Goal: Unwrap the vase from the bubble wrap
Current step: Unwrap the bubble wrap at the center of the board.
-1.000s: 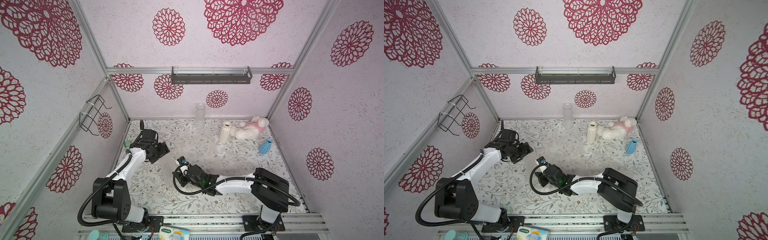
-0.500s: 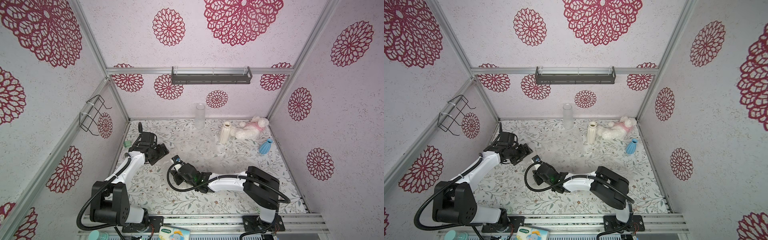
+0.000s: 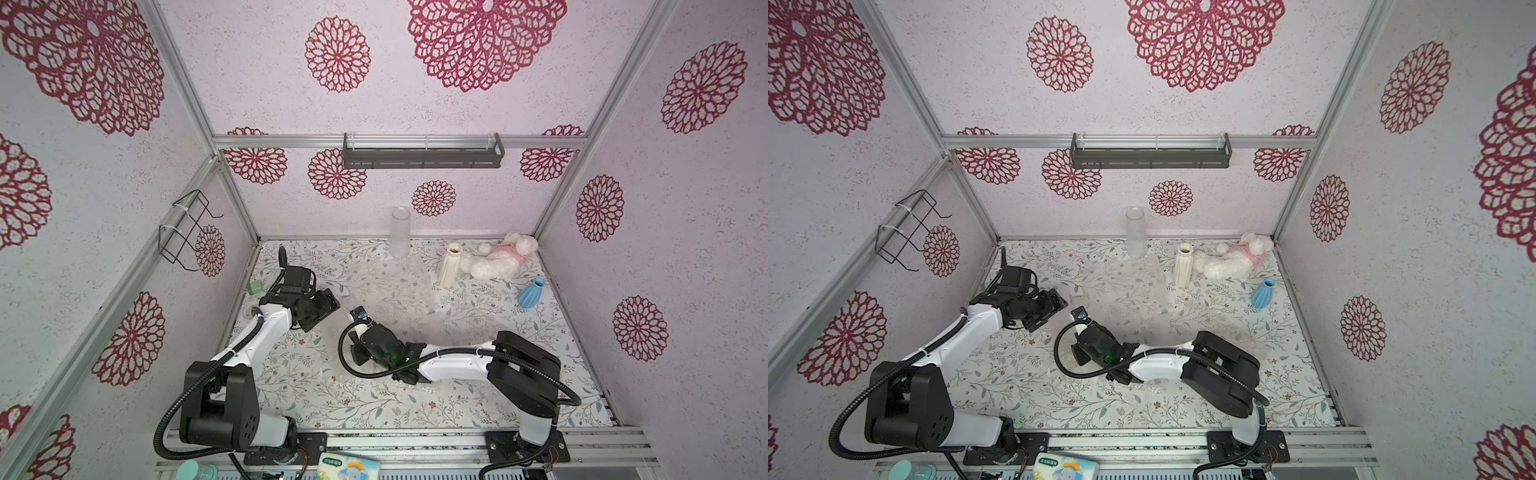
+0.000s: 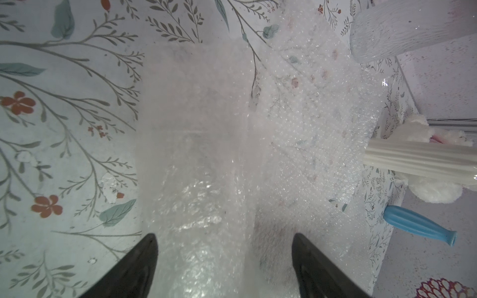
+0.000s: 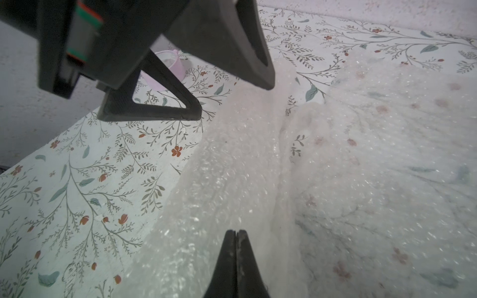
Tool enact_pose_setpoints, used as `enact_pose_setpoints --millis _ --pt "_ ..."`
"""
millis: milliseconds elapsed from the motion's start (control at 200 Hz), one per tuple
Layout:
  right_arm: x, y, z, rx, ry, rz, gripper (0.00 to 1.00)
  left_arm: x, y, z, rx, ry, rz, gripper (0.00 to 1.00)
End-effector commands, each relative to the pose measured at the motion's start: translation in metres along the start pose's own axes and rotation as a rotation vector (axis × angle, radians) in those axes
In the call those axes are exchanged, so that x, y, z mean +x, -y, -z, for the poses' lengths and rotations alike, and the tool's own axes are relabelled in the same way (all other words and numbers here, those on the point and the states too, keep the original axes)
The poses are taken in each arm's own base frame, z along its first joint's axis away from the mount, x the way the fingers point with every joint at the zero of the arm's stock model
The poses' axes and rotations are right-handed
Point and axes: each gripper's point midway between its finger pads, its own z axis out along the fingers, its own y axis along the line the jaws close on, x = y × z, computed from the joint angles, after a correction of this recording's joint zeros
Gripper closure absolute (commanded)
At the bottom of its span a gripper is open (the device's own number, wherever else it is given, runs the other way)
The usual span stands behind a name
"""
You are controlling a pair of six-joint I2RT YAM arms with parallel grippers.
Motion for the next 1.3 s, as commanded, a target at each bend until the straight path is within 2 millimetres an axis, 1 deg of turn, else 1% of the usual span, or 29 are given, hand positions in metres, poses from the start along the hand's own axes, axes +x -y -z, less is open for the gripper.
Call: enact_pose_setpoints --millis 0,60,185,370,495,731,1046,1291 --pt "-0.040 -0.003 0.019 -0.025 0.109 -0.069 1.00 -0.001 0.010 0.005 0.017 0.029 -0.017 0.16" --pt "-0.042 0.000 0.022 -0.024 0.118 -0.082 1.00 0.002 0.012 0.004 0.011 0.027 -0.027 0.16" --pt "-0.041 0.008 0.026 -0.016 0.128 -0.101 1.00 0.010 0.008 -0.001 -0.012 0.015 -0.035 0.16" --pt "-0.033 0.021 0.029 0.015 0.120 -0.109 1.00 0.023 -0.011 -0.008 -0.079 -0.010 -0.036 0.17" --pt "-0.027 0.029 0.030 0.029 0.115 -0.116 1.00 0.029 -0.020 -0.008 -0.104 -0.017 -0.035 0.17" --pt "-0.019 0.030 0.030 0.028 0.097 -0.103 1.00 0.036 -0.035 -0.002 -0.138 -0.016 -0.026 0.17" --pt "-0.023 0.025 0.033 0.004 0.098 -0.080 1.00 0.043 -0.047 -0.001 -0.137 -0.031 0.000 0.17" --pt "-0.023 0.023 0.032 -0.002 0.091 -0.068 0.93 0.047 -0.056 -0.002 -0.134 -0.043 0.017 0.17"
